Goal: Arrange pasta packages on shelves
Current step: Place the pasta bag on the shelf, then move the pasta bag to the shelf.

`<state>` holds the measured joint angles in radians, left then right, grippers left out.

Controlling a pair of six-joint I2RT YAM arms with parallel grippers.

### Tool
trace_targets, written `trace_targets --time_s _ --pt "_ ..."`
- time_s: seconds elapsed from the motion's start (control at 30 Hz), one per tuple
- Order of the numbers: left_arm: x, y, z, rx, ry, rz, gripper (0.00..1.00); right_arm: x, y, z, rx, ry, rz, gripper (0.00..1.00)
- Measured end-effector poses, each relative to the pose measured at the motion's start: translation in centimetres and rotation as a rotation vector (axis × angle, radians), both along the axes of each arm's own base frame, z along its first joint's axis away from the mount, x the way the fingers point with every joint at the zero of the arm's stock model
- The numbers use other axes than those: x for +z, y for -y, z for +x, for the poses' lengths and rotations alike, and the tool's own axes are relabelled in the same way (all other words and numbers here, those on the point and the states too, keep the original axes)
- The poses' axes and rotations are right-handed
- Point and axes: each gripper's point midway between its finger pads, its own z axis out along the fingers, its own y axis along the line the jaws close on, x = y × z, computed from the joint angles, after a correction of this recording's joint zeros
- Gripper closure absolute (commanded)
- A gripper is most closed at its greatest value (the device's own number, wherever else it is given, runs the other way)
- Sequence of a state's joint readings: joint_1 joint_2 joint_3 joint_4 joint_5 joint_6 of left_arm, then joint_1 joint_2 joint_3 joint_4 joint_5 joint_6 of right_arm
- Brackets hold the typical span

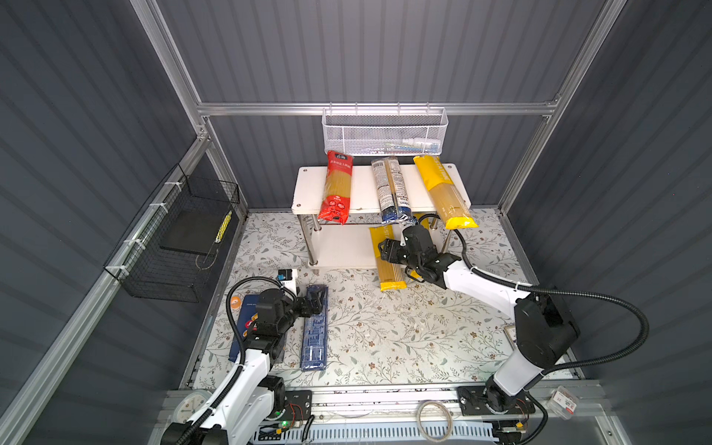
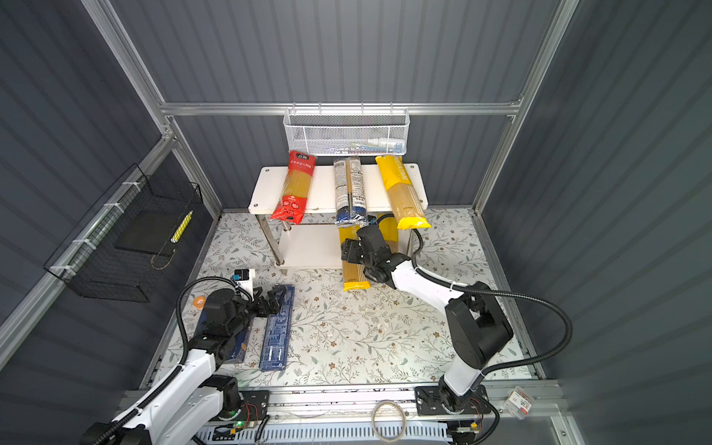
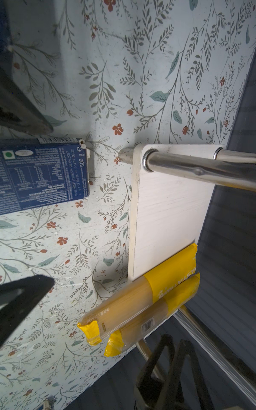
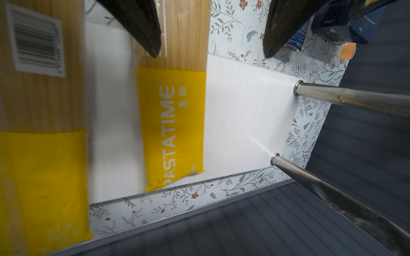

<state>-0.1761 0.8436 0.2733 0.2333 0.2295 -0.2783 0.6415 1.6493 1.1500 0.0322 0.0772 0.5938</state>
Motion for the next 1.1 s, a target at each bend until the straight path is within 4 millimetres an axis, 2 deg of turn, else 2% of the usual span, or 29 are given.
trace_targets --time_s 0.1,0.27,0.4,0.5,0.63,0.73,0.97,1.1 --pt "0.0 0.0 0.0 0.0 0.0 0.0 0.01 0.1 -0.6 -2.2 0.034 0.004 -0.039 0.24" --pt "0.0 0.0 0.0 0.0 0.0 0.0 0.01 -0.5 -1.5 -7.6 0.159 -0.018 -0.097 0.23" --pt "0.0 0.0 0.0 0.0 0.0 0.0 0.01 -2.0 -1.7 -11.7 0.273 -0.061 -0.132 0.23" --pt "0.0 0.0 0.0 0.0 0.0 0.0 0.01 -3.9 -0.9 -13.5 0.312 -0.106 -0.159 0.22" --pt "0.0 0.0 0.0 0.0 0.0 0.0 0.01 -6.1 -0.4 -15.0 0.364 -0.154 -0.182 0.19" --pt "0.0 0.0 0.0 0.0 0.0 0.0 0.01 -7.0 -1.0 -15.3 0.407 -0.171 -0.181 0.18" --pt "0.0 0.0 0.0 0.0 0.0 0.0 0.01 -10.3 -2.5 -15.1 0.47 -0.206 -0.208 0.16" --pt "0.0 0.0 0.0 0.0 -0.001 0.0 0.01 -10.5 -3.4 -14.3 0.487 -0.191 -0.218 0.16"
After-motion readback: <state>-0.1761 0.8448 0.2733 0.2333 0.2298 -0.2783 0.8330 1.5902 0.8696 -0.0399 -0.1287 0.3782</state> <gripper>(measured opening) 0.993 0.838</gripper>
